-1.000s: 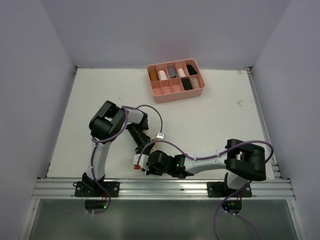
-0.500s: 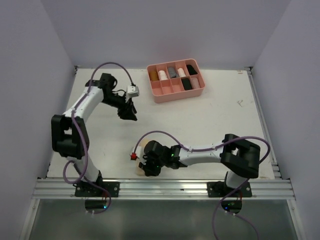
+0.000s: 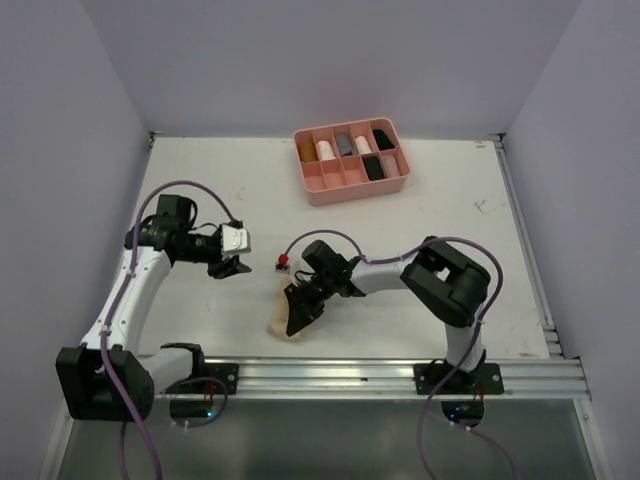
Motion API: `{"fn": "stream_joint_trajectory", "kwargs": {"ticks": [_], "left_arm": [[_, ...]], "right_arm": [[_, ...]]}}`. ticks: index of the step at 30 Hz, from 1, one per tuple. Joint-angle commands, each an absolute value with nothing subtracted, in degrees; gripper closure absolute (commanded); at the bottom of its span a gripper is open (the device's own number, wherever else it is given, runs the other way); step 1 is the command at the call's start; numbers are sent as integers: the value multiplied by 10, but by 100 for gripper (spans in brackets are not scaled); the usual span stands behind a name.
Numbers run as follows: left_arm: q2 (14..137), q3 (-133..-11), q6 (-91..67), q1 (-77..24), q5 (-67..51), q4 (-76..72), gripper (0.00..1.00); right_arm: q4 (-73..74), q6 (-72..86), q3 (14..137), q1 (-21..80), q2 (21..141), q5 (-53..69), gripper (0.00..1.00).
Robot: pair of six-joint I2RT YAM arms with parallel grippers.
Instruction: Roll the underwear
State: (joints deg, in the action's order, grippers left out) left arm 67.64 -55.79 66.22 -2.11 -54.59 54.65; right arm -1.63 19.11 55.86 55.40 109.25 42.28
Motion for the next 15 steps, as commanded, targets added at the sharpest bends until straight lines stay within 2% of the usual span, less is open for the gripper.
{"fn": "stream_joint_trajectory", "kwargs": {"ticks": [1, 3, 6, 12, 15], "left_arm": [[621, -520, 814, -18, -541, 630, 50], [582, -479, 880, -24, -530, 656, 49], [535, -428, 895, -55, -507, 641, 48], [490, -346, 747, -238, -447, 485, 49], [491, -320, 683, -286, -405, 406, 49]], "right_arm": [[-108, 284, 540, 515, 1143, 475, 100], [-160, 308, 535, 505, 1170, 503, 100], [-217, 350, 528, 488, 1194, 525, 100], [-246, 383, 535, 468, 1226, 542, 100], [-245, 386, 540, 468, 1230, 544, 100]]}}
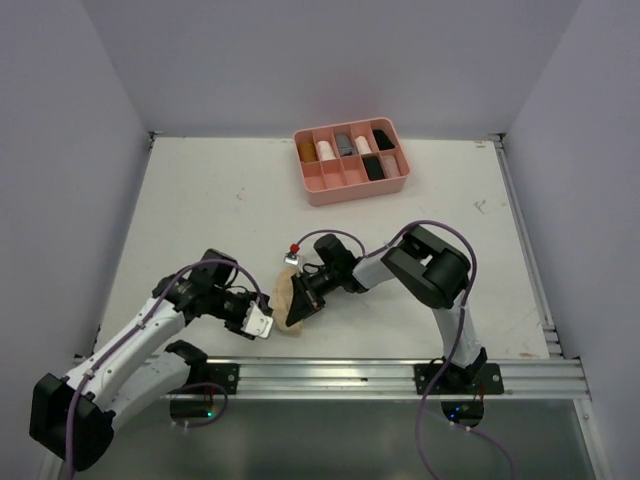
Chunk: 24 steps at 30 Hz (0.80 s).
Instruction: Roll the underwear
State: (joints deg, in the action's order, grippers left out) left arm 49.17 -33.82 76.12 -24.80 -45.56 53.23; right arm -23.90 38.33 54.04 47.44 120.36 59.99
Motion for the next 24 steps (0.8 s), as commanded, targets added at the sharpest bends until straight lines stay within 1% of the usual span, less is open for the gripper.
{"fn": "stream_joint_trajectory", "kwargs": {"ticks": [1, 4, 7, 12, 15, 18, 19, 20, 22, 24], "left_arm": [[495, -316, 674, -308, -396, 393, 48], [510, -302, 631, -351, -350, 332, 48], [520, -284, 612, -382, -315, 287, 42], [549, -265, 592, -435, -277, 235, 41], [585, -256, 580, -464, -246, 224, 44], [619, -252, 576, -470, -230, 229, 55], [627, -253, 570, -470, -224, 232, 60], [635, -254, 566, -470, -216, 236, 62], [654, -252, 555, -470, -209, 237, 64], [661, -246, 544, -470, -197, 234, 61]], "right_arm": [[-245, 388, 541, 467, 1234, 546, 100], [-244, 391, 541, 465, 1235, 545, 100], [-246, 396, 541, 464, 1238, 548, 100], [-253, 408, 548, 463, 1246, 553, 99], [-263, 416, 545, 461, 1246, 553, 99], [-264, 416, 543, 459, 1243, 555, 98], [-264, 414, 542, 458, 1242, 555, 97], [-264, 413, 541, 457, 1239, 555, 97], [-259, 407, 541, 456, 1234, 556, 96], [-248, 402, 544, 456, 1231, 556, 96]]}}
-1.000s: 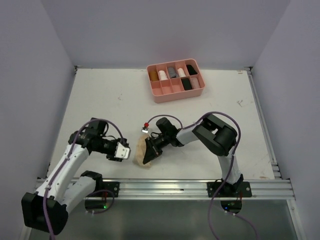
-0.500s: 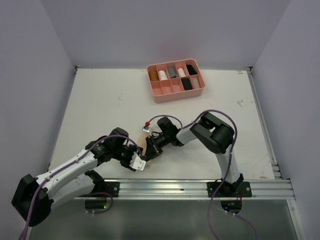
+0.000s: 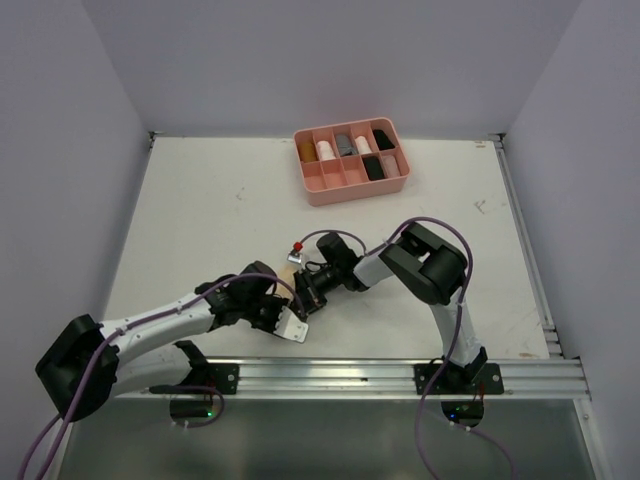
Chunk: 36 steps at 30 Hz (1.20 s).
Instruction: Roll the underwear
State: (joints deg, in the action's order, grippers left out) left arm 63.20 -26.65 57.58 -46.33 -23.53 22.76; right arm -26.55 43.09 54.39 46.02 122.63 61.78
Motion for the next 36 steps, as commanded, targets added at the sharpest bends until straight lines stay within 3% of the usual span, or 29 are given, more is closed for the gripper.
{"fn": "stream_joint_trajectory", "kwargs": {"ticks": [1, 9, 12, 13, 16, 20, 21, 22, 23, 30, 36], "left_arm": [[661, -240, 540, -470, -195, 233, 59], [671, -234, 541, -470, -180, 236, 51], [692, -243, 541, -470, -185, 244, 61], [701, -255, 541, -470, -186, 250, 68], [744, -283, 553, -470, -196, 292, 87], [785, -302, 565, -468, -220, 340, 100], [787, -303, 558, -468, -219, 343, 100], [791, -308, 559, -468, -217, 344, 100], [801, -310, 561, -468, -215, 346, 100], [847, -345, 569, -468, -209, 382, 100], [927, -433, 575, -436, -259, 467, 100]], "right_arm": [[-244, 396, 546, 456, 1232, 557, 96], [-234, 384, 546, 456, 1230, 562, 96], [-235, 383, 545, 456, 1224, 563, 96], [-236, 385, 545, 455, 1222, 563, 93], [-222, 380, 547, 451, 1195, 554, 79], [-179, 363, 555, 418, 1145, 538, 61], [-158, 361, 564, 410, 1138, 537, 56], [-136, 341, 575, 397, 1125, 534, 45], [-109, 324, 587, 391, 1122, 531, 43], [67, 230, 664, 315, 1103, 496, 39], [158, 187, 665, 249, 967, 402, 35]]}}
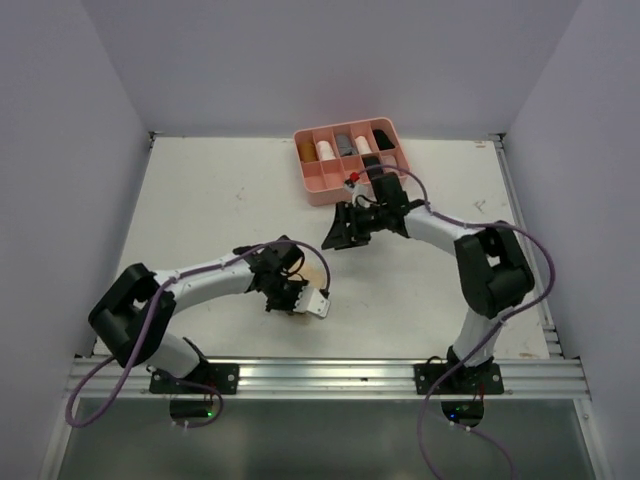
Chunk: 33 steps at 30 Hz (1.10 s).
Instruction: Roll the underwear
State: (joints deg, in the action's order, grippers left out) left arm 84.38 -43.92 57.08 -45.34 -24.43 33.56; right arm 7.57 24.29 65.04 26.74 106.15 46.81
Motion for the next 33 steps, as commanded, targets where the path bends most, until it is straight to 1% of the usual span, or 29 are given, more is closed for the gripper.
{"fn": "stream_joint_trajectory", "kwargs": {"ticks": [1, 2, 3, 5, 6, 7, 8, 10, 12, 15, 18, 23, 29, 33], "left_arm": [[959, -450, 577, -426, -275, 478, 100], [975, -466, 581, -405, -283, 501, 100], [992, -499, 583, -396, -287, 511, 100], [1054, -535, 591, -367, -302, 547, 100], [1077, -576, 597, -357, -308, 563, 100], [1123, -596, 605, -349, -321, 577, 100], [1143, -627, 611, -334, -324, 598, 97], [1195, -651, 622, -322, -325, 608, 96], [1220, -682, 628, -308, -323, 613, 92], [1267, -728, 632, -298, -327, 640, 93], [1307, -763, 631, -294, -336, 667, 94], [1342, -778, 625, -291, -337, 671, 93], [1353, -780, 615, -281, -351, 659, 92], [1356, -780, 610, -278, -358, 653, 90]], "right_arm": [[180, 175, 667, 247, 949, 383, 34], [215, 164, 666, 246, 906, 365, 32], [234, 140, 666, 246, 888, 335, 23], [275, 123, 660, 245, 850, 317, 19], [283, 111, 657, 246, 812, 294, 16], [292, 106, 652, 247, 795, 289, 16], [307, 103, 642, 247, 759, 279, 16], [316, 98, 629, 248, 725, 262, 16], [329, 90, 614, 254, 677, 259, 16], [345, 69, 611, 304, 638, 230, 20], [372, 38, 630, 396, 650, 165, 20], [345, -23, 647, 543, 743, 71, 24], [246, -83, 640, 668, 850, 17, 28], [186, -95, 639, 714, 902, 2, 31]]}}
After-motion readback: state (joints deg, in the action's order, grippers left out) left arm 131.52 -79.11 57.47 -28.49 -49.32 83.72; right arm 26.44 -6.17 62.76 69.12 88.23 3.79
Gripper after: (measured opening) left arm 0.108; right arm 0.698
